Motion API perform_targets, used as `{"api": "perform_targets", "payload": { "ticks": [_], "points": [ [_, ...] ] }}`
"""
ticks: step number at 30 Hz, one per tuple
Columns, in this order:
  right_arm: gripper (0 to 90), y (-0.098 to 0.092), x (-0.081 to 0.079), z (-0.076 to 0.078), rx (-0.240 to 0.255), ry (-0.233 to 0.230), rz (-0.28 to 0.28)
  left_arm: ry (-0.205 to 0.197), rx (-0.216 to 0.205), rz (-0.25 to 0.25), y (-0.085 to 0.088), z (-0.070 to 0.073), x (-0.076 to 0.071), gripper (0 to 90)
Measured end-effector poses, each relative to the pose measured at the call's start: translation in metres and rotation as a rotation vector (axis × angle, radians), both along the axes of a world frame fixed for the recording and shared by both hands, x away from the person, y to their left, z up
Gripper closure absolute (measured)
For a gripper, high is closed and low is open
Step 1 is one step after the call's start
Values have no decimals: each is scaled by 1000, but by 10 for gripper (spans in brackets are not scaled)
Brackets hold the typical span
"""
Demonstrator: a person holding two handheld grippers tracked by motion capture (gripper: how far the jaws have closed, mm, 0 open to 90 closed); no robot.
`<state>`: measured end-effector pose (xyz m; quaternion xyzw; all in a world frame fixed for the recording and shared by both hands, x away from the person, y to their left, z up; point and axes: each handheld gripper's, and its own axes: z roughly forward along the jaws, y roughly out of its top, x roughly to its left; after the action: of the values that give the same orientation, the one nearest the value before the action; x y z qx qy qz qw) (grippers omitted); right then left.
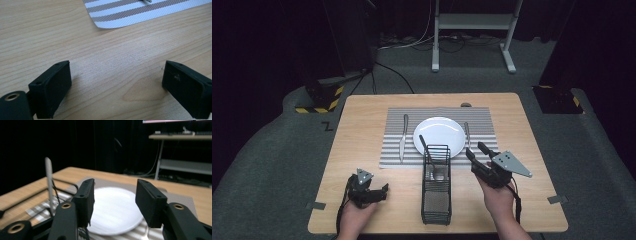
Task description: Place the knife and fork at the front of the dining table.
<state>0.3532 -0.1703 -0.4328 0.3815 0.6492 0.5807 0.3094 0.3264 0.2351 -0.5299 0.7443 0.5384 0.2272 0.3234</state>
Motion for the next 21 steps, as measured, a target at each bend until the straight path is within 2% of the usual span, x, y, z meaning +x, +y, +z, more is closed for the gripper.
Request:
{"api": "perform_targets", "payload": {
  "ticks": [6, 14, 21],
  "points": [
    [397, 24, -6, 21, -10, -57, -16, -1, 1, 0, 0, 0, 0, 86],
    [385, 53, -3, 46, -13, -89, 14, 3, 5, -9, 1, 0, 0, 86],
    [393, 76, 5, 58, -12, -78, 55, 2, 7, -10, 1, 0, -1, 87]
  ]
}}
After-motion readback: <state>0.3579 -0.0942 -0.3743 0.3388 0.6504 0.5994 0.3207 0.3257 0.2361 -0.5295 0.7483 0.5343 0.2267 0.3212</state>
